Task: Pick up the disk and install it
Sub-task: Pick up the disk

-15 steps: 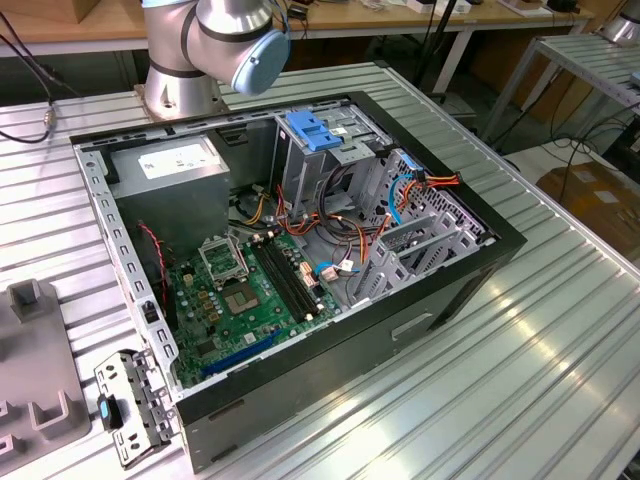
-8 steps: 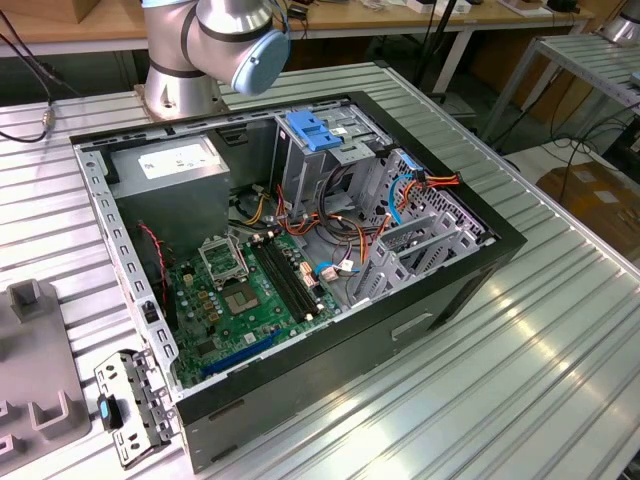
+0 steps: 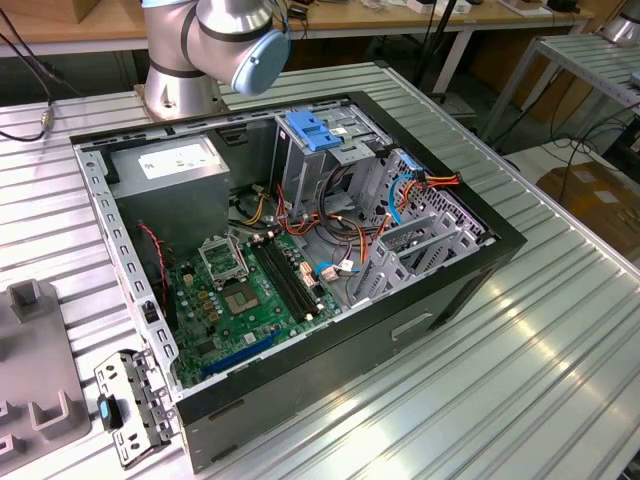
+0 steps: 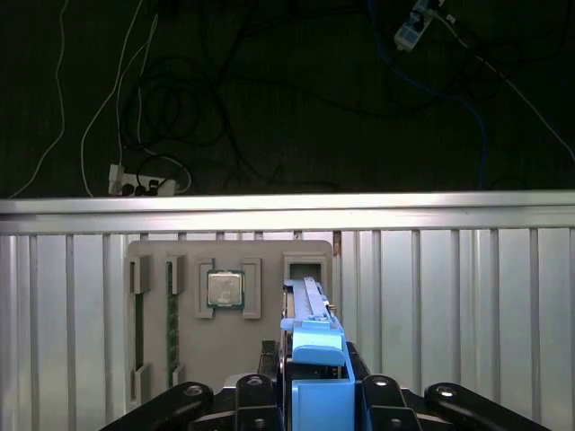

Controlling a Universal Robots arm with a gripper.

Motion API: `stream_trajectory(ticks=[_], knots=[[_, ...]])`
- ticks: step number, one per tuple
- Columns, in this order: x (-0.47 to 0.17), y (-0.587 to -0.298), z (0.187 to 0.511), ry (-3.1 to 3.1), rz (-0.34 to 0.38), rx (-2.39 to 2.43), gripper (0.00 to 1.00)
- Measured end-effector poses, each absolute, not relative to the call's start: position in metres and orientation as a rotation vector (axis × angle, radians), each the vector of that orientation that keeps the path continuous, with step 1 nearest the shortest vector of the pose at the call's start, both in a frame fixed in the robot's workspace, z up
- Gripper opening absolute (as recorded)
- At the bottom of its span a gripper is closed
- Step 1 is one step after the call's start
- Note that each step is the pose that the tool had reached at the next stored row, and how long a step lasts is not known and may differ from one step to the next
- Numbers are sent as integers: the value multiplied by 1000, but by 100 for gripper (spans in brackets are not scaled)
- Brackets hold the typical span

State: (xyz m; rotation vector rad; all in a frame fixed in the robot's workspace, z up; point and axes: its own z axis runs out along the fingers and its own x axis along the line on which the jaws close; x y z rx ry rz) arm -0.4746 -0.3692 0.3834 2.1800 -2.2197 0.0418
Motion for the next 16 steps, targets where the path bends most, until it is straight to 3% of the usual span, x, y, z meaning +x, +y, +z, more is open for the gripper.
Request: stream_trajectory(ticks=[16], knots=[[-475,-369,394,-2219,41,2180,37]])
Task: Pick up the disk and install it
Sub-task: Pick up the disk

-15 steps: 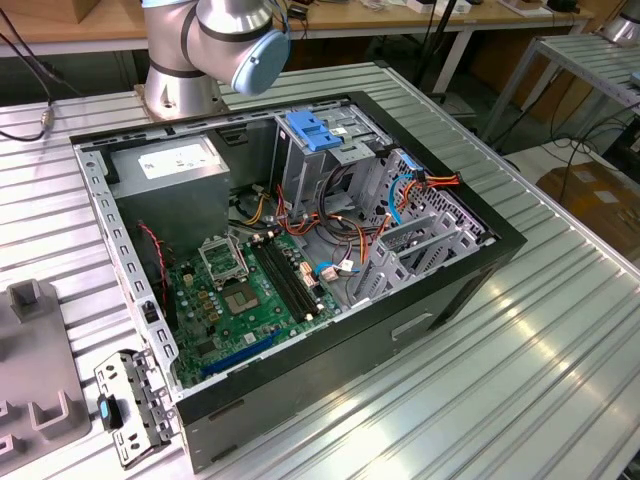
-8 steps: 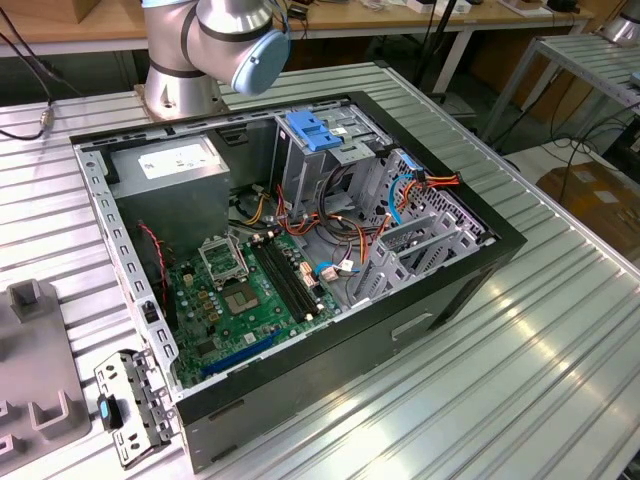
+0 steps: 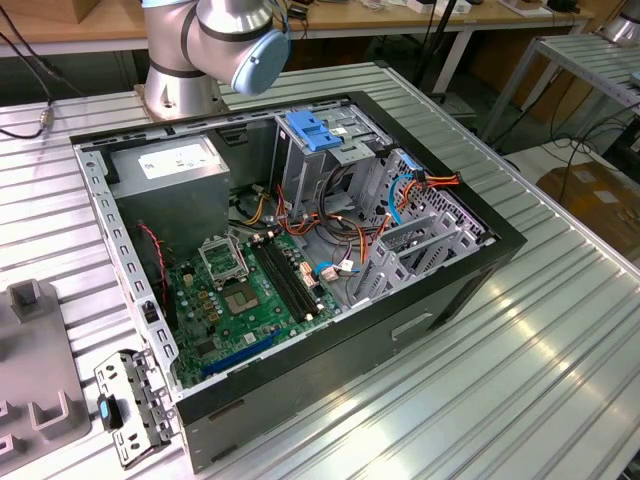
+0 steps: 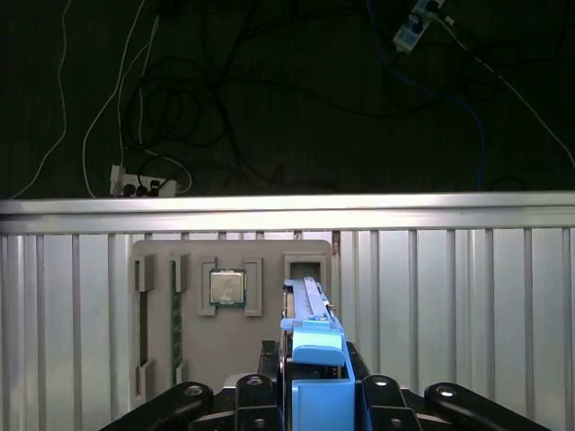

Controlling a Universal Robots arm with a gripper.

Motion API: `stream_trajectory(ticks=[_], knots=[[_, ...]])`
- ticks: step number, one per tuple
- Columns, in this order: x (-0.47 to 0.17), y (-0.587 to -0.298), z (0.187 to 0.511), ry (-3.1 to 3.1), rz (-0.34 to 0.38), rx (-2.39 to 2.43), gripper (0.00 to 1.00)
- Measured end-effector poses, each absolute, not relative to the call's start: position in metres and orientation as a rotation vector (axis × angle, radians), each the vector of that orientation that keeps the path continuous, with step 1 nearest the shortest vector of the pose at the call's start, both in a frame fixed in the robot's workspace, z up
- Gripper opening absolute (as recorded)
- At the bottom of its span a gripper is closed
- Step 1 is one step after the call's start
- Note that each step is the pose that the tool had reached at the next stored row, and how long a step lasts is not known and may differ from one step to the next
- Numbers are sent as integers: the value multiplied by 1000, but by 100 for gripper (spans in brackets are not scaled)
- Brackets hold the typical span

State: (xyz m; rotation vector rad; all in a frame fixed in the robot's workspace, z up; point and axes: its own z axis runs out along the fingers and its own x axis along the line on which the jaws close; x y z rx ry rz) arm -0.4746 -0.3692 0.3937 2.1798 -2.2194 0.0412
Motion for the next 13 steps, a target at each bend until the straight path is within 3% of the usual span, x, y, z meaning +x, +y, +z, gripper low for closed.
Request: stream_trajectory(ticks=[13], knots=[[-475,-369,402,-2219,41,2180,37]])
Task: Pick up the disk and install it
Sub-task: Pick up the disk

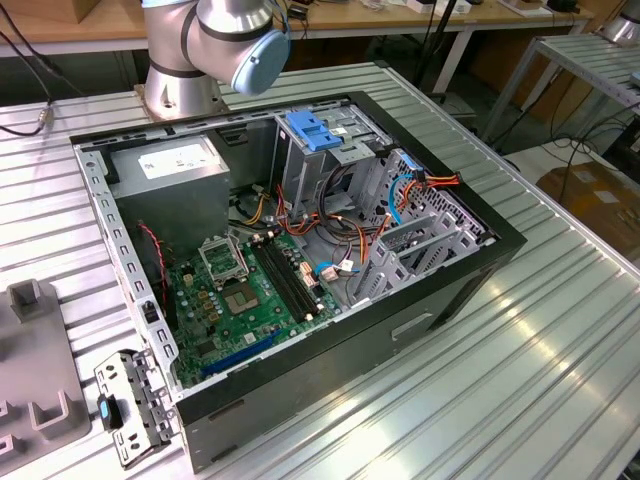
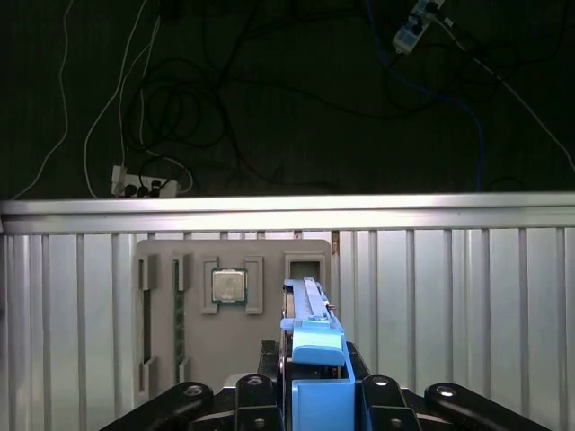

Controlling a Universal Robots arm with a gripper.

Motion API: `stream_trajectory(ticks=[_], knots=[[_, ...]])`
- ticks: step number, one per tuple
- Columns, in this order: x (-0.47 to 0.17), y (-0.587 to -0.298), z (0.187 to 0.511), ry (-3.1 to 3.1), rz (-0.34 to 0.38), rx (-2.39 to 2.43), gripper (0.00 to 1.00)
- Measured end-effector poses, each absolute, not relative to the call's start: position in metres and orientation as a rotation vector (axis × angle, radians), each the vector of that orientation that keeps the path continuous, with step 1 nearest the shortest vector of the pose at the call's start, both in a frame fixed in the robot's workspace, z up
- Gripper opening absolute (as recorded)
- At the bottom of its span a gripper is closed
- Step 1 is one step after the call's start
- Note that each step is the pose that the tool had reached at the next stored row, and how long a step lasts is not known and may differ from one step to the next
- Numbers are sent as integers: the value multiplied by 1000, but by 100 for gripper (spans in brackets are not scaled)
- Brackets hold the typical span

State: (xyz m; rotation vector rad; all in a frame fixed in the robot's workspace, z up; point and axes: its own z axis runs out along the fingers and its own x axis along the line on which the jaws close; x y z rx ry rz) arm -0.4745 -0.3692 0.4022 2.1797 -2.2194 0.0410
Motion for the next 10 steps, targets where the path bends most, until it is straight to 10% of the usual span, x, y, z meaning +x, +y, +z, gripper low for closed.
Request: stream_trajectory(ticks=[10], knots=[[-475,-369,409,-2219,41,2180,37]])
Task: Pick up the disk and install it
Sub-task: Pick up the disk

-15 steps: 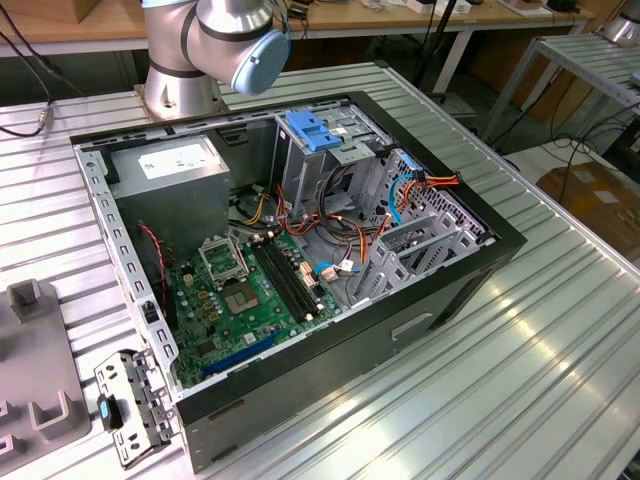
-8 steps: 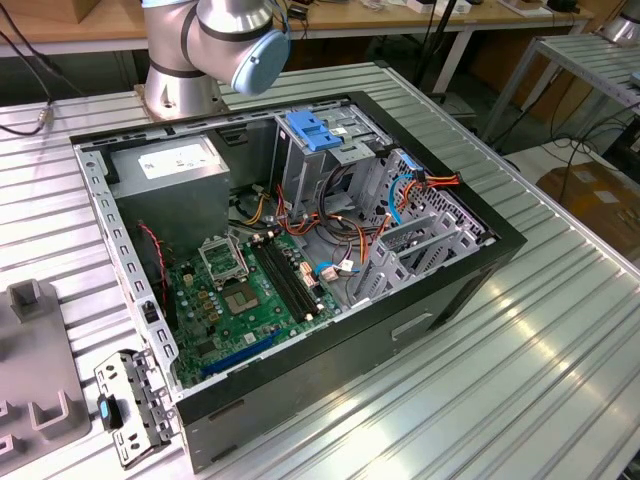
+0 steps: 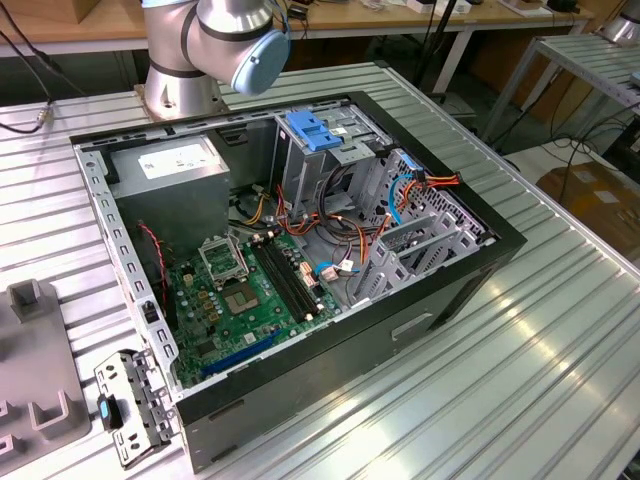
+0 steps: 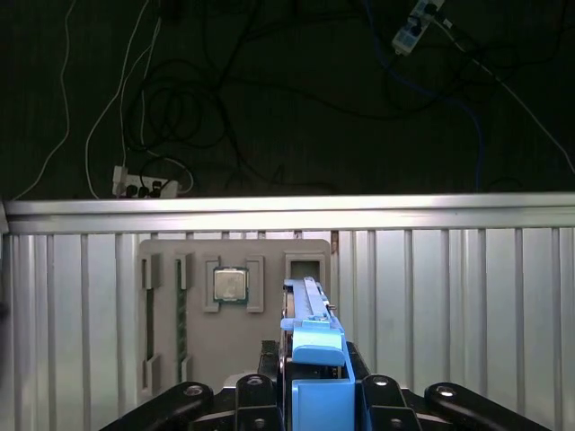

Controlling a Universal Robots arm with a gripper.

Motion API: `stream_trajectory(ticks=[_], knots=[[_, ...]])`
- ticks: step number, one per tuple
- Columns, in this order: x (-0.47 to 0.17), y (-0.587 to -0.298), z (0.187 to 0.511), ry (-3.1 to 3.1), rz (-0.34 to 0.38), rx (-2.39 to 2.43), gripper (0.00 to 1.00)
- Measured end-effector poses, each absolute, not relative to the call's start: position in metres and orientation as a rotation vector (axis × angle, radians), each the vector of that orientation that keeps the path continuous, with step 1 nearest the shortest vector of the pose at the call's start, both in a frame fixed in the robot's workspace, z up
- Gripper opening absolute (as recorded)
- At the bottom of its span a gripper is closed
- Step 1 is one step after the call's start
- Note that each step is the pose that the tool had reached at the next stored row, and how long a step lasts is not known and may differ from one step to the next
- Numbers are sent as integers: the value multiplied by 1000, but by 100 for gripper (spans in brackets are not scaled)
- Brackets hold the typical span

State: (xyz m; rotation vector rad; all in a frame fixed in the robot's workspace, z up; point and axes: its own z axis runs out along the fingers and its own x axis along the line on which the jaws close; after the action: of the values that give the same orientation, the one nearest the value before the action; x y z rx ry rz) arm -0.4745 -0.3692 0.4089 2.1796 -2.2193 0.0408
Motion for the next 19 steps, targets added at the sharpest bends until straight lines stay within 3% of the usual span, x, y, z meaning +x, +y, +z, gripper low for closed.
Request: stream_trajectory(ticks=[19], knots=[[-474,-369,423,-2219,40,2179,37]])
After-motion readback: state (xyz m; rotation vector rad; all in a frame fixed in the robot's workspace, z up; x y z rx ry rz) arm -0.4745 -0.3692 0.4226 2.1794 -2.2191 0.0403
